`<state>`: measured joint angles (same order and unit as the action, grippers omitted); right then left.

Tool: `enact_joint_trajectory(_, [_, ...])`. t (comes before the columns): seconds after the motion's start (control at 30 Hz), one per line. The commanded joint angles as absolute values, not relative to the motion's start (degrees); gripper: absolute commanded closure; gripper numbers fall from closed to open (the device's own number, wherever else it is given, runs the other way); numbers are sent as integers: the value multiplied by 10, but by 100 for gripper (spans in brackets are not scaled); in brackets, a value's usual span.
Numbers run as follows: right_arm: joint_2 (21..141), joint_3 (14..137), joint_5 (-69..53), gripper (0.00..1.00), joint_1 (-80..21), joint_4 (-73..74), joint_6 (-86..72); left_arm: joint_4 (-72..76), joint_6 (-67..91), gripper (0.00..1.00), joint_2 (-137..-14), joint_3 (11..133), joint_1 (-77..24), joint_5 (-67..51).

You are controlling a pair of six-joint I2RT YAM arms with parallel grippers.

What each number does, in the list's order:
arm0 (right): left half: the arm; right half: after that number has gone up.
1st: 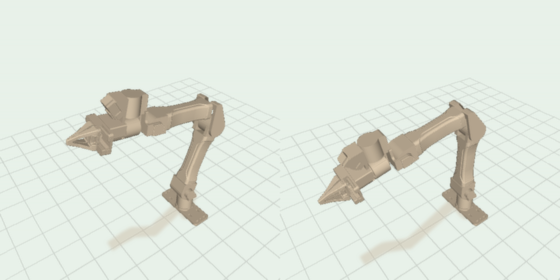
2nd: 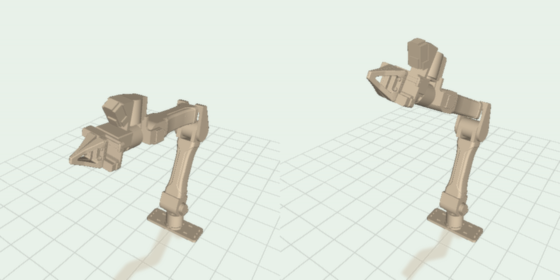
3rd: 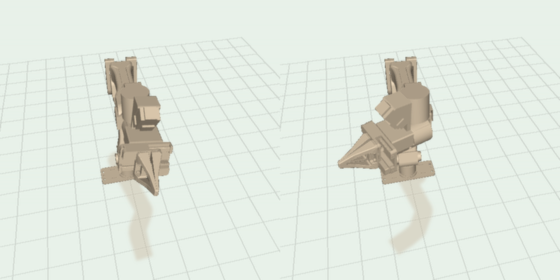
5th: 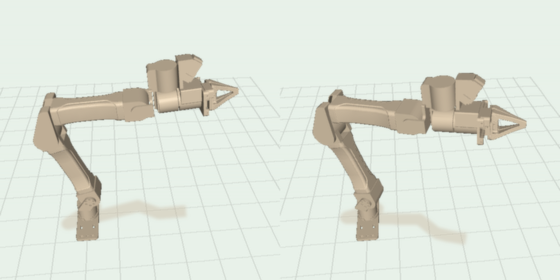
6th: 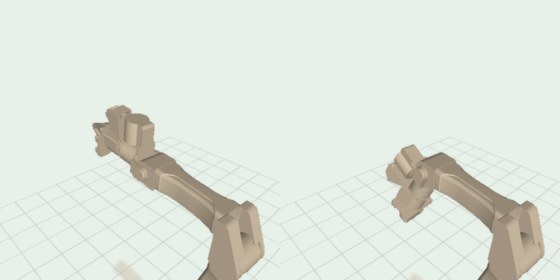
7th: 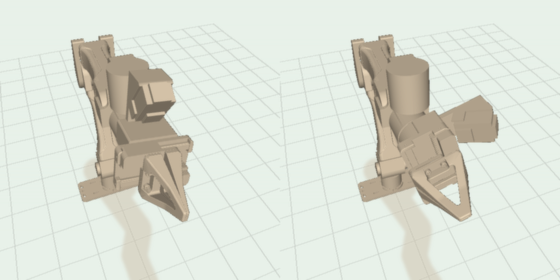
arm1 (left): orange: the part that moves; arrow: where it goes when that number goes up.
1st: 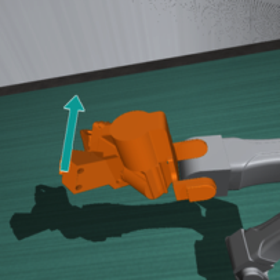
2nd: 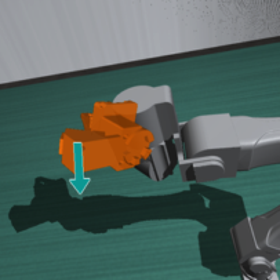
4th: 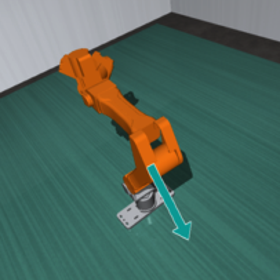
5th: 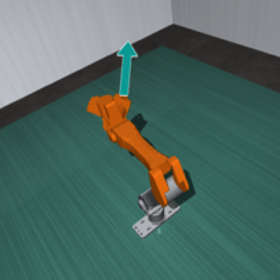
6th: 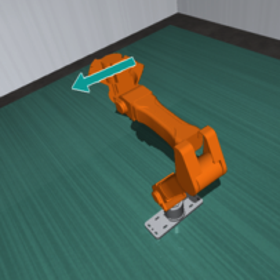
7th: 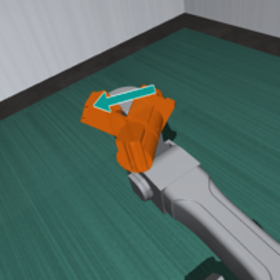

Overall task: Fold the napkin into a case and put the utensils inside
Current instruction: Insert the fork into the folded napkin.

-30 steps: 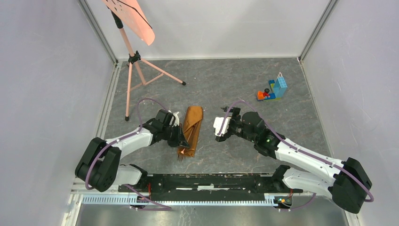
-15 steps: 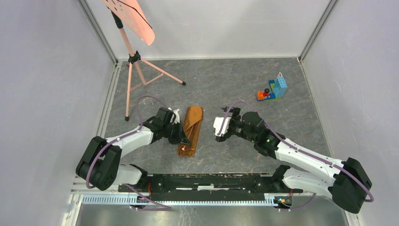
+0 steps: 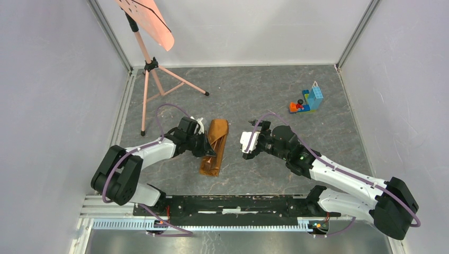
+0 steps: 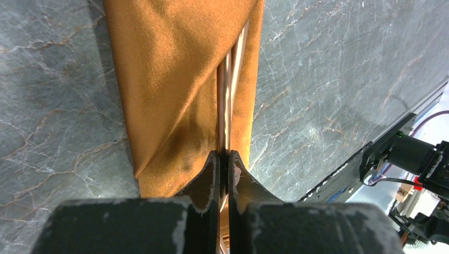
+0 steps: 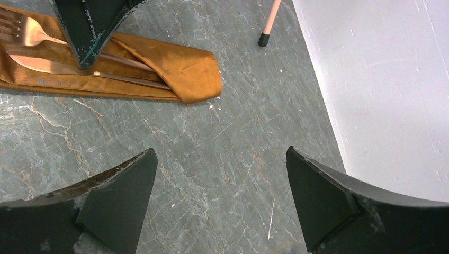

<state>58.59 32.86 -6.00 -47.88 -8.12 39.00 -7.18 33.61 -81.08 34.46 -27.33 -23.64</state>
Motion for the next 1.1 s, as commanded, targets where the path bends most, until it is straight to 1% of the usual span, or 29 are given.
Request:
enact_joint_trajectory(0.0, [585,331,-64,2,-479,-98,385,-23,353,98,-816,348,-270,-217])
enact_joint_trajectory(0.23, [586,330,-64,2,-479,-98,384,-15,343,96,-819,350,-270,-193])
enact_joint_trajectory(0.53, [587,328,-68,2,-480,-101,383,-2,325,95,-844,352,-269,-195])
enact_joint_trajectory(0.67, [587,328,-69,2,-480,-101,382,31,325,95,-840,345,-269,-197])
enact_joint_trajectory(1.07, [587,328,-72,2,-480,-99,383,36,317,95,-868,362,-269,-194])
